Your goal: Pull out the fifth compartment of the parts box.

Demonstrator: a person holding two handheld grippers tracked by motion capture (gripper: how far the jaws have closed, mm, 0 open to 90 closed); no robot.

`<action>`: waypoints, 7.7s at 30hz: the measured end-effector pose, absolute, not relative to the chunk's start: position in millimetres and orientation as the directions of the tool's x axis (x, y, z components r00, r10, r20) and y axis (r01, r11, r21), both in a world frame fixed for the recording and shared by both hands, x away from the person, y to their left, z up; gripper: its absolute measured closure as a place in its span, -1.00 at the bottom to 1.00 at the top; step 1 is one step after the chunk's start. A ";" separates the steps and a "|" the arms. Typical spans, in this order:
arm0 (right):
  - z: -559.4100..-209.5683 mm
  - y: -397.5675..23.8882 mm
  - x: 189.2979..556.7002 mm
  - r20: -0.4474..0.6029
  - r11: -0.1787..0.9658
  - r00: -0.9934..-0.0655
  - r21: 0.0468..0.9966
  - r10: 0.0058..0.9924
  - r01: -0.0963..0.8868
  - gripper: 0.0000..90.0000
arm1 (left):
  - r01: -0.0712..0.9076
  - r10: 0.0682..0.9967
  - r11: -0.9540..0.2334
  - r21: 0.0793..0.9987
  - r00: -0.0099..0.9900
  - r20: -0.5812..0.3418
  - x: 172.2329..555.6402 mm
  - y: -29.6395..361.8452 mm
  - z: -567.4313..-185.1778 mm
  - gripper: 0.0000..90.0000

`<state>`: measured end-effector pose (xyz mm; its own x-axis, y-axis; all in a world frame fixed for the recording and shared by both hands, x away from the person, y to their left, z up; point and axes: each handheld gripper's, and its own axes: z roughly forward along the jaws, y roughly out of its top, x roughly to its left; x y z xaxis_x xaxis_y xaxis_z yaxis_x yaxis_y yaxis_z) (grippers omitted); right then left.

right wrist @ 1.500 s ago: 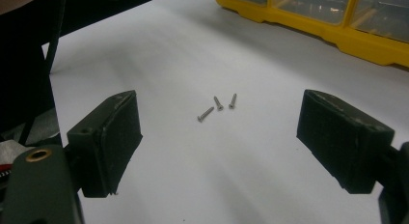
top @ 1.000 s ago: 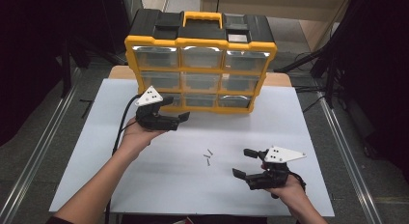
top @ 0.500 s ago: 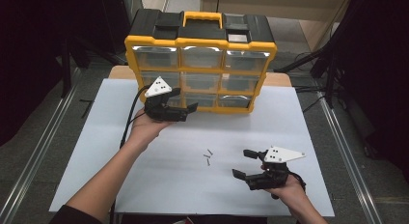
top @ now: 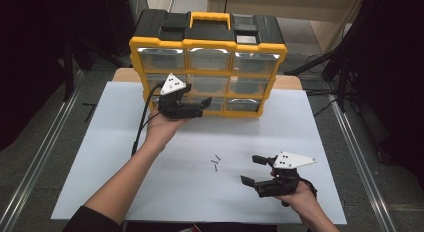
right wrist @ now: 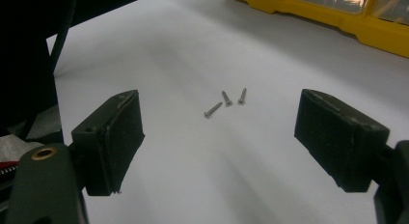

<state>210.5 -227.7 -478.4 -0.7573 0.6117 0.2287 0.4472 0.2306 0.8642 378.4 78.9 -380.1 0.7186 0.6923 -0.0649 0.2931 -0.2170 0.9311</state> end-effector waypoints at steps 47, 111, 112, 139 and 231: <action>-479.4 -226.4 210.6 0.234 0.261 -0.755 0.842 0.613 0.473 -0.59 | 0.161 0.896 -0.289 0.944 0.391 0.208 374.5 42.6 -368.0 -0.66; -481.8 -224.7 210.5 0.232 0.283 -0.759 0.830 0.609 0.481 -0.59 | -0.155 0.279 -0.930 0.332 0.288 0.916 367.6 24.5 -380.1 -0.42; -481.7 -224.6 210.4 0.234 0.281 -0.758 0.829 0.609 0.483 -0.59 | -0.156 0.271 -0.933 0.324 0.287 0.919 367.6 24.3 -380.5 -0.42; -482.1 -224.4 210.3 0.227 0.286 -0.758 0.830 0.611 0.479 -0.59 | -0.186 0.125 -0.966 0.179 0.268 0.955 374.4 16.2 -391.6 -0.08; -482.9 -223.5 210.1 0.232 0.292 -0.764 0.827 0.602 0.481 -0.58 | -0.204 0.057 -0.974 0.099 0.202 0.978 356.8 16.4 -392.3 0.67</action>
